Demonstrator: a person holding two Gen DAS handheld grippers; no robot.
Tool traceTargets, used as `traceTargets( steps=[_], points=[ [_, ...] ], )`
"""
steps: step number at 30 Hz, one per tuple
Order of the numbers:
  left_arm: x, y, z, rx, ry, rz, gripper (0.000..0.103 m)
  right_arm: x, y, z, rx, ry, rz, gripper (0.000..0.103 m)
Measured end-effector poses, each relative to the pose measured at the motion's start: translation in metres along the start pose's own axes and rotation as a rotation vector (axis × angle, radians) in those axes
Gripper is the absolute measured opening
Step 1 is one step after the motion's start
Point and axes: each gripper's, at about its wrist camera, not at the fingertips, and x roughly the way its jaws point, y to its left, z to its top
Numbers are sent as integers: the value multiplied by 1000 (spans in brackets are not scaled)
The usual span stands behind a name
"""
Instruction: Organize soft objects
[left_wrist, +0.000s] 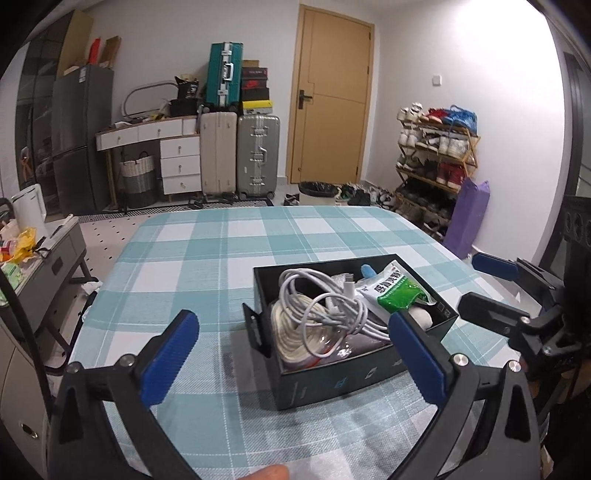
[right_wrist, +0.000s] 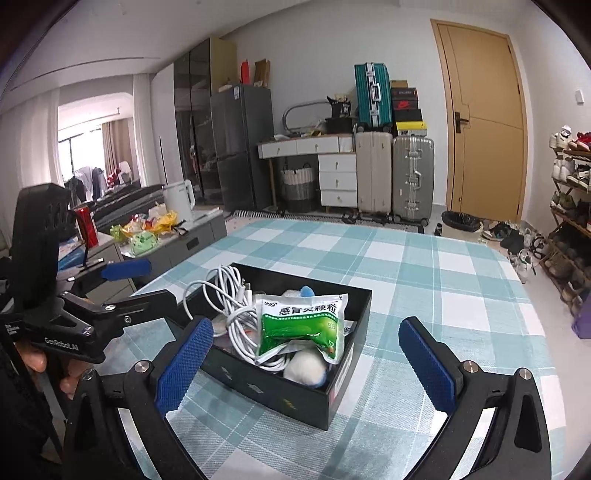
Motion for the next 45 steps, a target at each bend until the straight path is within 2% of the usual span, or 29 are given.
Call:
traceTargets(
  steps=[9, 21, 45],
  points=[
    [-1, 6, -14, -1, -39, 20, 103, -11, 3, -11, -3, -53, -16, 102],
    [3, 6, -24, 8, -79, 52, 103, -13, 2, -24, 12, -62, -17, 102],
    [4, 10, -24, -18, -69, 60, 103, -23, 9, -25, -17, -103, -40, 102]
  ],
)
